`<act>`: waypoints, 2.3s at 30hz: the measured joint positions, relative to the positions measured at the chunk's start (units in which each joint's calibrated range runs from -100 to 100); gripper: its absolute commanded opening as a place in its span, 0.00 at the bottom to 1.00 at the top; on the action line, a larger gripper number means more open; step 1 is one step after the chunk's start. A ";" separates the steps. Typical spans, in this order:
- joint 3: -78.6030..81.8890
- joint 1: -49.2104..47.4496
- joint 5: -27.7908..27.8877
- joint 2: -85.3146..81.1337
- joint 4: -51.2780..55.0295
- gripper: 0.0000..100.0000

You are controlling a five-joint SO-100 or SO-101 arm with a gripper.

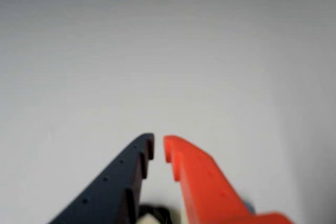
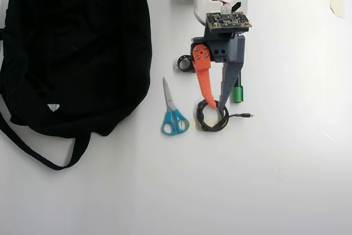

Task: Put the green marker into the black bag

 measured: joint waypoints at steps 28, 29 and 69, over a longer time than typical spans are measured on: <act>-5.97 -1.47 -0.10 0.00 43.80 0.02; -5.97 -1.40 -0.10 0.00 44.48 0.02; -5.97 -3.97 0.00 -0.08 51.35 0.02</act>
